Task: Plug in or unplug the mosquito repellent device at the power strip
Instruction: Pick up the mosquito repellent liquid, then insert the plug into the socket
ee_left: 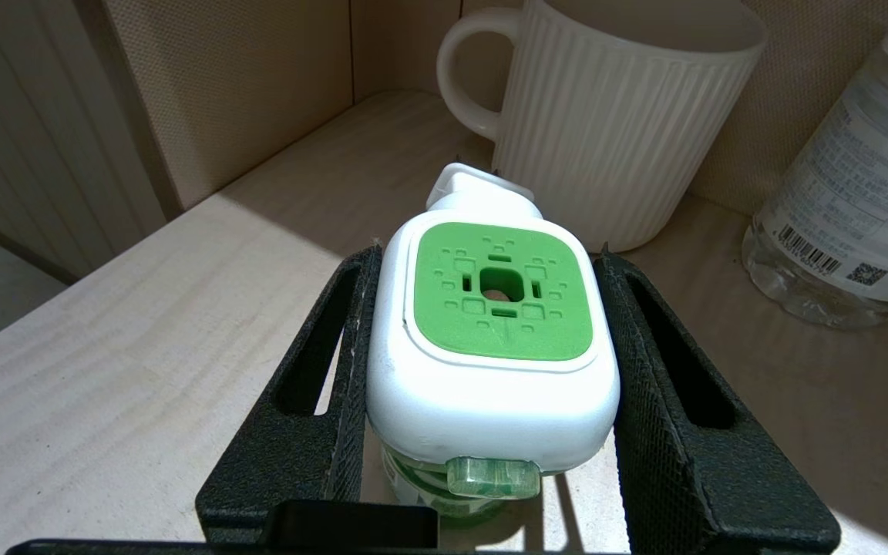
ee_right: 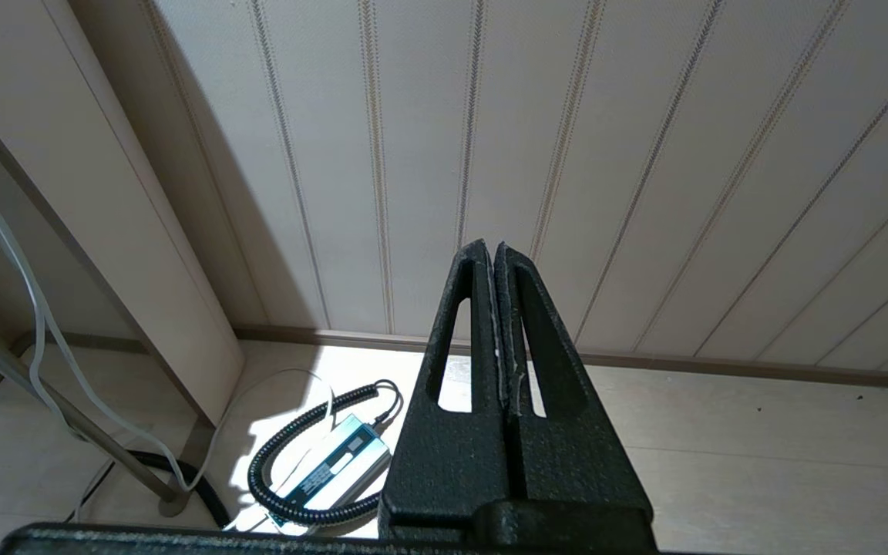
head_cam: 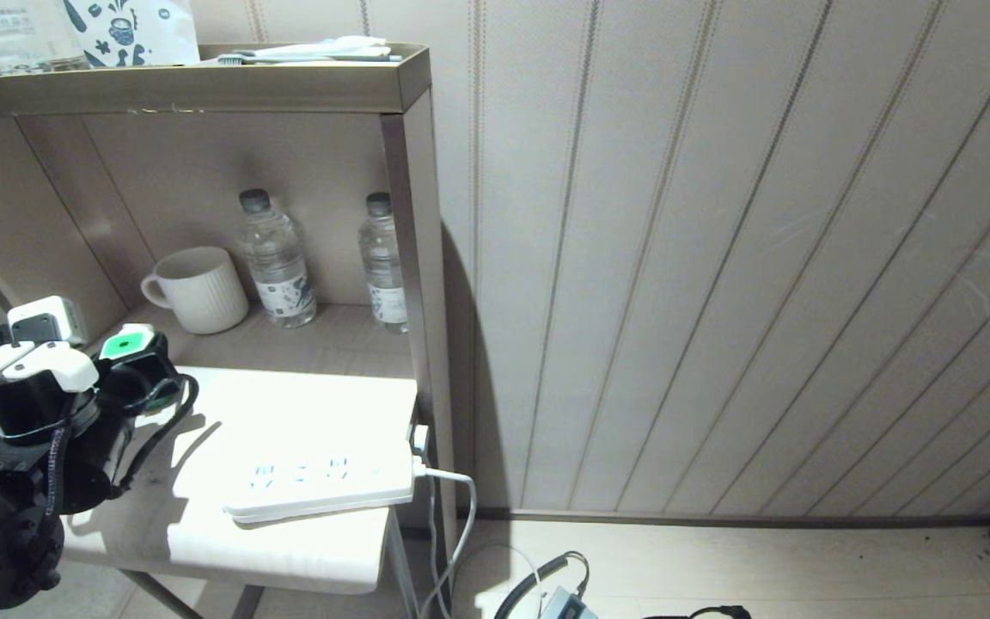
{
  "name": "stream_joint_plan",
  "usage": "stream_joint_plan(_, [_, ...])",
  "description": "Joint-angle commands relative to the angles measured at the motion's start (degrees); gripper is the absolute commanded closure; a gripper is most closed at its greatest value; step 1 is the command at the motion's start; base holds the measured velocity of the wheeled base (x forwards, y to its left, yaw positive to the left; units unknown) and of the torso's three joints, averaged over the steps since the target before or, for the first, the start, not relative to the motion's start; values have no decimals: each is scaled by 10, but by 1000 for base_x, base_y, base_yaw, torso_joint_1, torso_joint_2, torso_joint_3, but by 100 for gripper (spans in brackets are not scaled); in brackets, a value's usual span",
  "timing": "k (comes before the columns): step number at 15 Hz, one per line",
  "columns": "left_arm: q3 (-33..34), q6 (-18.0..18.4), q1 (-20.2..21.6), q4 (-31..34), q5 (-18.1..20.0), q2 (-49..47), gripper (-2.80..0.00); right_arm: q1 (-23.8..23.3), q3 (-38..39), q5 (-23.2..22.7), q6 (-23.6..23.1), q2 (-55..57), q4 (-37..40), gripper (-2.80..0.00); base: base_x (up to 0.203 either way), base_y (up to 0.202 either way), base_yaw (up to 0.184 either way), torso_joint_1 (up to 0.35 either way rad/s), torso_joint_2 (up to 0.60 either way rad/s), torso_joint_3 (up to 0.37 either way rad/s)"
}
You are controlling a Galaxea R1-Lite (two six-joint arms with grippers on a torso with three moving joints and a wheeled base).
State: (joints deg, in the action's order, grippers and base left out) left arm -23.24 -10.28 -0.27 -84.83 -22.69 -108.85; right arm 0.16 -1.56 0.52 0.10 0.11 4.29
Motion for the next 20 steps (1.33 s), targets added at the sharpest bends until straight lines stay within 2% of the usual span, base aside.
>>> stream_joint_plan(1, [2, -1, 0, -4, -2, 11, 0, 0, 0, 0, 0, 0, 0, 0, 0, 0, 0, 0, 0, 0])
stream_joint_plan(4, [8, 5, 0, 1, -2, 68, 0, 0, 0, 0, 0, 0, 0, 0, 0, 0, 0, 0, 0, 0])
stream_joint_plan(7, [11, 37, -2, 10, -5, 134, 0, 0, 0, 0, 0, 0, 0, 0, 0, 0, 0, 0, 0, 0])
stream_joint_plan(10, [17, 48, -9, 65, -5, 210, 0, 0, 0, 0, 0, 0, 0, 0, 0, 0, 0, 0, 0, 0])
stream_joint_plan(13, [11, 57, -12, 216, 2, 325, 0, 0, 0, 0, 0, 0, 0, 0, 0, 0, 0, 0, 0, 0])
stream_joint_plan(15, [-11, 59, -14, 375, 21, 411, 0, 0, 0, 0, 0, 0, 0, 0, 0, 0, 0, 0, 0, 0])
stream_joint_plan(17, [-69, 60, -14, 528, 33, 463, 0, 0, 0, 0, 0, 0, 0, 0, 0, 0, 0, 0, 0, 0])
stream_joint_plan(20, [-200, 58, -16, 749, 39, 495, 0, 0, 0, 0, 0, 0, 0, 0, 0, 0, 0, 0, 0, 0])
